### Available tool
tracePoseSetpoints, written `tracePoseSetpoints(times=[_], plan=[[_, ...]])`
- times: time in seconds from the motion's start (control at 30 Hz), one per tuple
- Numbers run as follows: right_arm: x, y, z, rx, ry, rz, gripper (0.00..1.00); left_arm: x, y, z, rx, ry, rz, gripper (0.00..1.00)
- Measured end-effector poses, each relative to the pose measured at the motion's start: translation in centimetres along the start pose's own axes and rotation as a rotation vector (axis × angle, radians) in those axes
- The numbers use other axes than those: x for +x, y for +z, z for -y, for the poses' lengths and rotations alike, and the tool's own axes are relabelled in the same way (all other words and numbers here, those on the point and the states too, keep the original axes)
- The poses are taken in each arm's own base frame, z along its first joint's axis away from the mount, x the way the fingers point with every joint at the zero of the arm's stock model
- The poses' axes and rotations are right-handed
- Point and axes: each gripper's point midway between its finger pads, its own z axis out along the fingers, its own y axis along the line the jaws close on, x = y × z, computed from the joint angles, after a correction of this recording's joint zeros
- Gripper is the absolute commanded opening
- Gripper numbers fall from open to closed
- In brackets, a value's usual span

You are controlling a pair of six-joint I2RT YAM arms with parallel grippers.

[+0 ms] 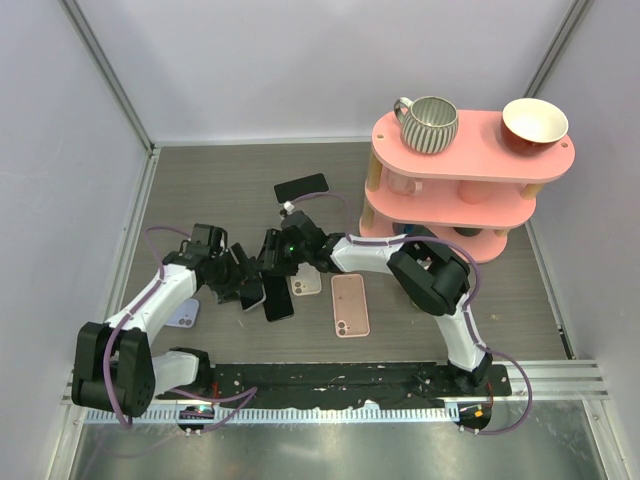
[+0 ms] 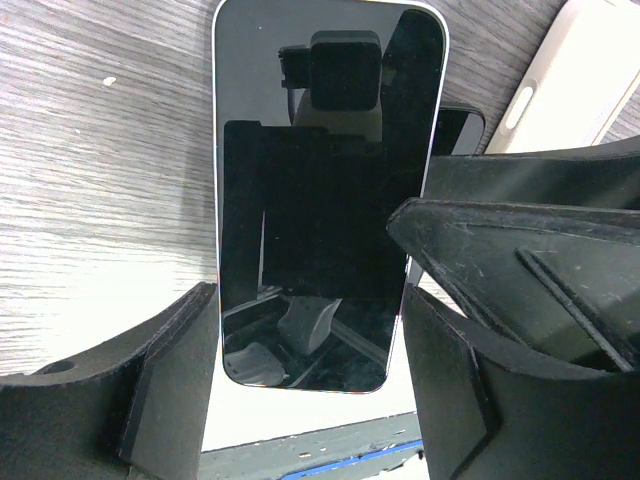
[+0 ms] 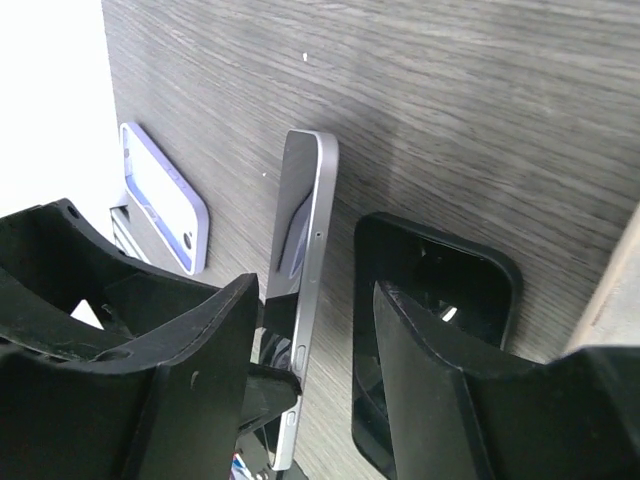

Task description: Put the phone into the phone case

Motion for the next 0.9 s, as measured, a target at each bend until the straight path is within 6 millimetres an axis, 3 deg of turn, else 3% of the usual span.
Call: tracePoseSetpoints(times=[0.17, 0.47, 0.77, 0.9], plan=[[0.3, 0.2, -0.5, -0.036, 0.009, -0.020, 0.39, 0.0, 0.0, 0.0, 0.000, 0.000, 0.000, 0.16], [0.5, 0.3, -1.0, -0.067, 0.009, -0.035, 0.22, 0.0, -0.1, 0.1, 0.004, -0.001, 0.005, 0.16], [0.6, 0.3, -1.0, -0.071, 0.015, -0.044, 0.24, 0.0, -0.3, 0.0, 0.009, 0.001, 0.016, 0.16], [0.8, 0.5, -0.9, -0.074, 0.023, -0.053, 0.06, 0.1, -0.3, -0.1, 0.009, 0.001, 0.013, 0.17]])
